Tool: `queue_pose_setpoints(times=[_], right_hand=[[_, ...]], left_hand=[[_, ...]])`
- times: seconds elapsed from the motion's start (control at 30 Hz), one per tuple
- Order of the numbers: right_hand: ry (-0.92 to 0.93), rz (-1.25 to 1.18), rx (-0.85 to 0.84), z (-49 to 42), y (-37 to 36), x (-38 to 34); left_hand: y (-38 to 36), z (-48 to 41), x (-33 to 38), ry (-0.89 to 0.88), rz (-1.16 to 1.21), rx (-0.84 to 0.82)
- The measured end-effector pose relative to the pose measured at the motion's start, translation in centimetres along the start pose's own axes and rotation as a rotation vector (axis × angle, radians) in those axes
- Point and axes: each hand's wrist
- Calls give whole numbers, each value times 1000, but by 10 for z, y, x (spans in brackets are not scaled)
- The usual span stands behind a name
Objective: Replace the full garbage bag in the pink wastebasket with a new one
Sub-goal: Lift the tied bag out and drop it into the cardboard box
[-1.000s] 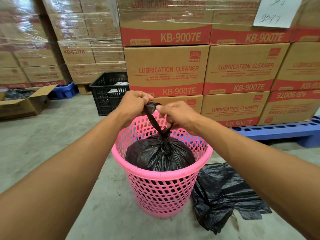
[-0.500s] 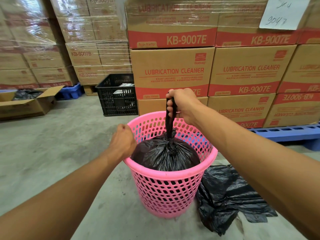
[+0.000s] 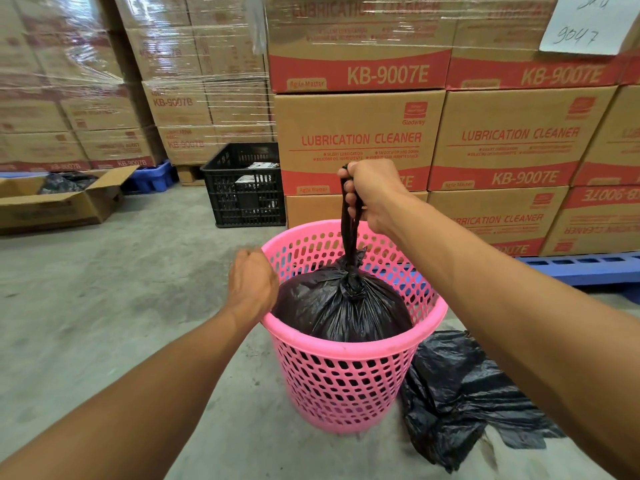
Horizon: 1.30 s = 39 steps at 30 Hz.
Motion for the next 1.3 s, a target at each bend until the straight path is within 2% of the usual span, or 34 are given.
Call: queue_pose_setpoints(times=[0.2,0.3,0.43,0.6,0.7,0.8,1.07,1.17,1.3], right_hand=[[123,-137,65,-1,17,-33],[160,-214,81,-2,24,-50],[135,-144,57,-8,18,-72],[23,-81,9,-3,30,-162],[15,-39,-35,3,49,-249],[-1,-3,-103,14,65,-348],[22,13,-277,57,74,-613],[15,-2,-304,73,60,-694],[38,0,-350,94,20,-758]], left_hand=[[4,2,-1,-9,-97,16],[11,1,-3,-29,-183,-29],[27,-25,6,-48,-170,-171],[92,-52,70,105,-206,-311],[152,-81,137,179,-205,-302],[229,-113,208,182,-215,-261],[478,-190,388,345,-288,-127],[562,-211,419,396,-318,-91],[651,-226,429,342,-446,-62]])
Point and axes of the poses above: each hand's wrist, its own z-axis away from the middle knuckle, its own y-axis out of the back of the hand, x = y × z, and after that the axes turned 15 degrees about z, right-handed
